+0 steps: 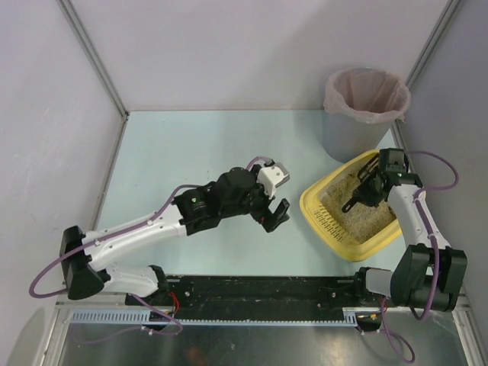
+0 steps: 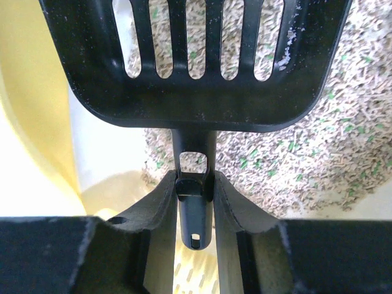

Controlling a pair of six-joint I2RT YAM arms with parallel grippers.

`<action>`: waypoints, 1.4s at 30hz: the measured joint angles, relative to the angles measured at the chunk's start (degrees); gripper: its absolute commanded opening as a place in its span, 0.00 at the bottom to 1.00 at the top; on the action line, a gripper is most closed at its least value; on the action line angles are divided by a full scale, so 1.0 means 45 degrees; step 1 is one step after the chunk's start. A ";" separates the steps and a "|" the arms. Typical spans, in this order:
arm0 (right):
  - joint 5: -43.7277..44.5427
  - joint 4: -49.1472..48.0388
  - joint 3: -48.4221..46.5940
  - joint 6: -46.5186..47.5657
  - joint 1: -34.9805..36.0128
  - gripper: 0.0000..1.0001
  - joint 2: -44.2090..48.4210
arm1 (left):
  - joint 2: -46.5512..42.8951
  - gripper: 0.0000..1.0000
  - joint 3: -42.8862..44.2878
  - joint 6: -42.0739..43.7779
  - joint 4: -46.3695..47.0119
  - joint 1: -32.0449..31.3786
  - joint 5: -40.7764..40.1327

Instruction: Clean the litter box

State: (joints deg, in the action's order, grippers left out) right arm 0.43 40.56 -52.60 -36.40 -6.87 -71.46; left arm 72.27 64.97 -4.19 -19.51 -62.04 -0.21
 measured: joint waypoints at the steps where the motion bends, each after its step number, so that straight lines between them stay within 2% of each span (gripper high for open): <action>1: -0.0219 0.0146 -0.0136 0.0010 -0.0005 0.03 -0.0005 | 0.0209 0.99 0.0219 -0.0160 0.0019 -0.0005 0.0219; 14: -0.2040 0.2040 -0.0476 0.0141 -0.0277 0.04 0.0199 | 0.4396 0.96 0.3021 -0.0505 0.1103 -0.1651 0.0034; 25: -0.3745 0.2909 -0.0515 0.0724 -0.0855 0.04 0.0787 | 0.6732 0.89 0.4401 -0.0646 0.1943 -0.1928 0.1098; 32: -0.4439 0.3274 -0.0529 0.0933 -0.1093 0.03 0.0860 | 0.8174 0.89 0.5513 -0.0393 0.2259 -0.2385 0.0685; 35: -0.4702 0.3385 -0.0534 0.1005 -0.1112 0.03 0.0957 | 0.8777 0.84 0.5906 -0.0165 0.2322 -0.2676 0.0083; 38: -0.4711 0.3483 -0.0544 0.1180 -0.1117 0.03 0.0981 | 0.9277 0.76 0.6164 0.0151 0.2341 -0.2846 -0.0568; 39: -0.4707 0.3512 -0.0544 0.1219 -0.1132 0.03 0.0981 | 0.9389 0.69 0.6251 0.0272 0.2331 -0.2851 -0.0782; 42: -0.4789 0.3648 -0.0612 0.1253 -0.1185 0.03 0.0981 | 0.9704 0.63 0.6465 0.0432 0.2399 -0.2846 -0.1491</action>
State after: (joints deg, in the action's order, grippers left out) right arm -21.12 56.97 -55.35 -30.76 -12.21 -67.05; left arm 115.94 94.06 -2.24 -8.71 -74.85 -6.92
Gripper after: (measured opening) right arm 0.293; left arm 0.680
